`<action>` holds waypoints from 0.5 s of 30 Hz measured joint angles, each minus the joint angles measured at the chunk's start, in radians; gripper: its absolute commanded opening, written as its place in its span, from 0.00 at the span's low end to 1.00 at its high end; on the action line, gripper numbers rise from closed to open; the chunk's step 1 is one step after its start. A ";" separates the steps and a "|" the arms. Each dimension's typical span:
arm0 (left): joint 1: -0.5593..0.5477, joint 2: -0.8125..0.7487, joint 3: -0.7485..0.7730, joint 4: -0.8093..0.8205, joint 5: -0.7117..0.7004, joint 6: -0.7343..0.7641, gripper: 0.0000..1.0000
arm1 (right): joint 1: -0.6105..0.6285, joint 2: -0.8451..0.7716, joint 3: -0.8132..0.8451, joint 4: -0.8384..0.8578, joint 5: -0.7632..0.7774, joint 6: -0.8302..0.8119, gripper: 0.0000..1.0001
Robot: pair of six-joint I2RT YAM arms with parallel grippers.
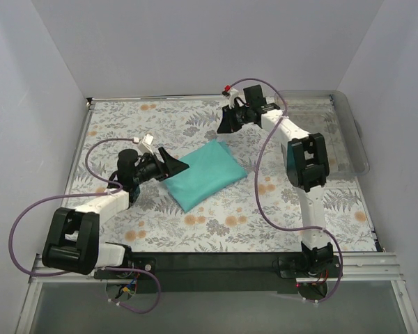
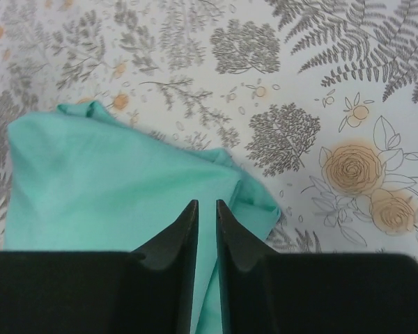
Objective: Fold and stack the t-shirts
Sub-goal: Fold the tshirt
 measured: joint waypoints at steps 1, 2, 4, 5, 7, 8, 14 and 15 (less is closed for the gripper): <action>0.009 -0.018 0.010 -0.006 -0.008 0.008 0.63 | 0.000 -0.050 -0.028 -0.005 -0.006 -0.029 0.20; 0.019 -0.033 0.014 -0.009 -0.014 0.014 0.63 | 0.000 -0.098 -0.054 -0.012 -0.017 -0.058 0.21; 0.045 -0.044 0.014 -0.023 -0.026 0.019 0.63 | 0.000 -0.182 -0.100 -0.015 -0.051 -0.117 0.21; 0.055 -0.040 0.013 -0.031 -0.032 0.020 0.62 | 0.000 -0.224 -0.126 -0.024 -0.074 -0.148 0.21; 0.072 -0.019 0.011 -0.039 -0.042 0.018 0.61 | 0.001 -0.281 -0.170 -0.037 -0.121 -0.208 0.20; 0.076 -0.004 0.011 -0.037 -0.046 0.016 0.61 | 0.005 -0.306 -0.206 -0.043 -0.142 -0.242 0.20; 0.077 0.136 0.017 -0.002 -0.055 -0.001 0.59 | 0.035 -0.318 -0.426 -0.113 -0.179 -0.344 0.17; 0.077 0.161 0.024 -0.001 -0.055 -0.003 0.59 | 0.040 -0.313 -0.456 -0.132 -0.178 -0.352 0.16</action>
